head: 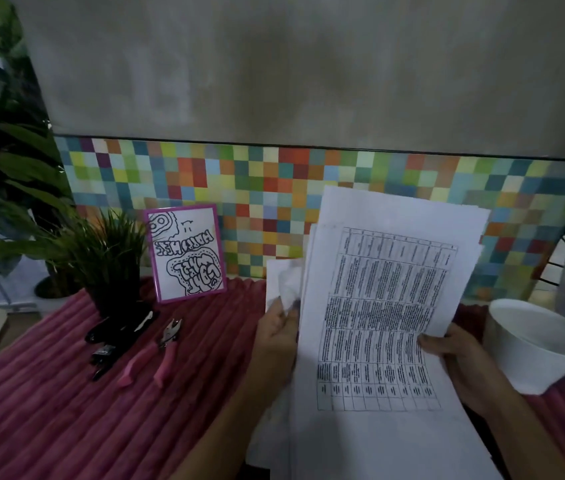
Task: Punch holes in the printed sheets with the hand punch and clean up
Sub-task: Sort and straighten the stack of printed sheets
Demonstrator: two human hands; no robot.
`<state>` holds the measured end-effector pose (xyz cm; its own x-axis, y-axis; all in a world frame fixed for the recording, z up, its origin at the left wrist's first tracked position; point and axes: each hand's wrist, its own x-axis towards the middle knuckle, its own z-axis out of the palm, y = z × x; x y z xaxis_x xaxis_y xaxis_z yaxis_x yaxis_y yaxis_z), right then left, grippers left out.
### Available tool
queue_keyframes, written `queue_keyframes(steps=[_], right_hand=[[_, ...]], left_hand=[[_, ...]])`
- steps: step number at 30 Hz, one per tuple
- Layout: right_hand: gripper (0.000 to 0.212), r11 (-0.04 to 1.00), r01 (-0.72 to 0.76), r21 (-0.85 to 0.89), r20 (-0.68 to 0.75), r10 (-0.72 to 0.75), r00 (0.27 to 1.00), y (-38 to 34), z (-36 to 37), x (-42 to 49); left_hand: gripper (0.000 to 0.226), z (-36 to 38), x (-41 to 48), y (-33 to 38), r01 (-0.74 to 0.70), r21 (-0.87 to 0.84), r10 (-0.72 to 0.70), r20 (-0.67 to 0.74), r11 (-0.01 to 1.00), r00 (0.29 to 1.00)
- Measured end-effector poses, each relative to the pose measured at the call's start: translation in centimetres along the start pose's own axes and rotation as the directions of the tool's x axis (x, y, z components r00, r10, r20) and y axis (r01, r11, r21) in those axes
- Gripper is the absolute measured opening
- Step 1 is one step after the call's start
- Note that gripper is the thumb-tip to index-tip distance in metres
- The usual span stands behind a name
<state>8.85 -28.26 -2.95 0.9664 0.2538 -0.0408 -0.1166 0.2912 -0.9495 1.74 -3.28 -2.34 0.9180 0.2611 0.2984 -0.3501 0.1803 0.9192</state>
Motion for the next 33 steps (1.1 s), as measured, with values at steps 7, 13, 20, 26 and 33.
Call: queue_keyframes(steps=[7, 13, 20, 26, 33], right_hand=[[0.036, 0.997, 0.060, -0.047, -0.161, -0.067, 0.985, 0.0, -0.8, 0.7], [0.034, 0.985, -0.167, -0.032, -0.156, 0.161, 0.975, 0.6, -1.7, 1.0], [0.032, 0.970, -0.180, -0.161, -0.167, 0.152, 0.974, 0.3, -0.8, 0.7], [0.033, 0.942, -0.145, -0.304, -0.089, 0.123, 0.988, 0.0, 1.3, 0.7], [0.038, 0.991, 0.075, -0.110, -0.035, -0.079, 0.996, -0.7, 3.6, -0.7]], left_hand=[[0.021, -3.3, 1.5, -2.1, -0.022, 0.550, 0.174, -0.225, 0.835, 0.959], [0.035, -3.9, 2.5, -3.2, 0.329, 0.329, -0.298, -0.140, 0.885, 0.944], [0.050, -2.1, 1.8, -3.4, 0.172, 0.371, -0.135, -0.125, 0.912, 0.983], [0.041, -1.8, 2.5, -3.1, 0.408, 0.236, -0.455, 0.201, 0.882, 0.868], [0.041, -1.7, 1.6, -0.7, 0.307, 0.099, -0.320, 0.170, 0.946, 0.932]])
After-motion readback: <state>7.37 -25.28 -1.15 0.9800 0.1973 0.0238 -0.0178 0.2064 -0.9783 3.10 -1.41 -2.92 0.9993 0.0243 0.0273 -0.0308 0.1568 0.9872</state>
